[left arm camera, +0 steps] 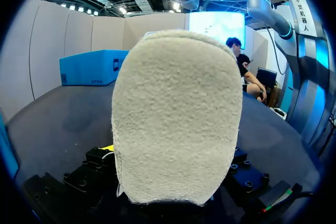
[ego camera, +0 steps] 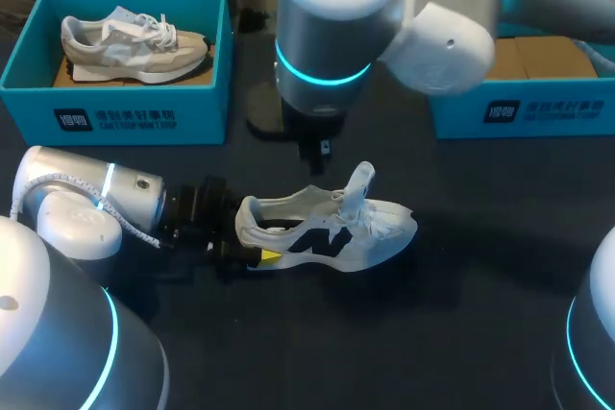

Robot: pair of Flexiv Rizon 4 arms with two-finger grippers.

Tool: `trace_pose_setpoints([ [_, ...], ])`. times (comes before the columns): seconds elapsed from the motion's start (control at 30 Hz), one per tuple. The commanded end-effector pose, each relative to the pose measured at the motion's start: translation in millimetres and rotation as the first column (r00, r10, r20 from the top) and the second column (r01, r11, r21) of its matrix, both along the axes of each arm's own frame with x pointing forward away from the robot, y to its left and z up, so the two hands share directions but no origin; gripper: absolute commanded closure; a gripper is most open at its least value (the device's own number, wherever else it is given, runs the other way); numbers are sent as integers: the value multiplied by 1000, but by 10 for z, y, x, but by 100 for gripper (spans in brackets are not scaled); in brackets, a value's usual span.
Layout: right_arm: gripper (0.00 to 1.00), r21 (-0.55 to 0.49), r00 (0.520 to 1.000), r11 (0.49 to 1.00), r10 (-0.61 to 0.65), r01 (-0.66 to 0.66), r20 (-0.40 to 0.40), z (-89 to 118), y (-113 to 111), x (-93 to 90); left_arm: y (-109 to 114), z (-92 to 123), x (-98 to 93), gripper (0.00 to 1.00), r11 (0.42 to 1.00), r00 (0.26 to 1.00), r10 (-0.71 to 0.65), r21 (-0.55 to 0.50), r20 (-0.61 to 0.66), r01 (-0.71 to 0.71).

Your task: Take the shoe out of the shoebox, open the shoe tongue, remove and reinsert the insole, then place the shoe into the shoebox

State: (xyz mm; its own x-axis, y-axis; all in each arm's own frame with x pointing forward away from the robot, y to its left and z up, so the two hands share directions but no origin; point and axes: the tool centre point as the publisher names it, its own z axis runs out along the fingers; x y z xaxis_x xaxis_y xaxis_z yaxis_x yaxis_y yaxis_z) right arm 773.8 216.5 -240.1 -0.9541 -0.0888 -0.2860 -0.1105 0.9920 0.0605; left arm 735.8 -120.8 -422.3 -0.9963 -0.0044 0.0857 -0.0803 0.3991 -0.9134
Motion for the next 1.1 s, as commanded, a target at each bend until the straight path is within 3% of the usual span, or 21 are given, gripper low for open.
trace_pose_setpoints([
  [0.03, 100, -1, 997, 998, 56, -56, -59, 0, -25, 55, -32, -36, 22, 100, 1000, 1000, -2, 1, -1, 2],
  [1.0, 100, -1, 997, 998, 56, -56, -59, 0, -25, 55, -32, -36, 22, 100, 1000, 1000, -2, 1, -1, 2],
  [1.1, 100, -72, 995, 997, 25, -32, -97, -131, 57, -11, -32, -36, 22, 100, 1000, 1000, -2, 1, -1, 2],
])
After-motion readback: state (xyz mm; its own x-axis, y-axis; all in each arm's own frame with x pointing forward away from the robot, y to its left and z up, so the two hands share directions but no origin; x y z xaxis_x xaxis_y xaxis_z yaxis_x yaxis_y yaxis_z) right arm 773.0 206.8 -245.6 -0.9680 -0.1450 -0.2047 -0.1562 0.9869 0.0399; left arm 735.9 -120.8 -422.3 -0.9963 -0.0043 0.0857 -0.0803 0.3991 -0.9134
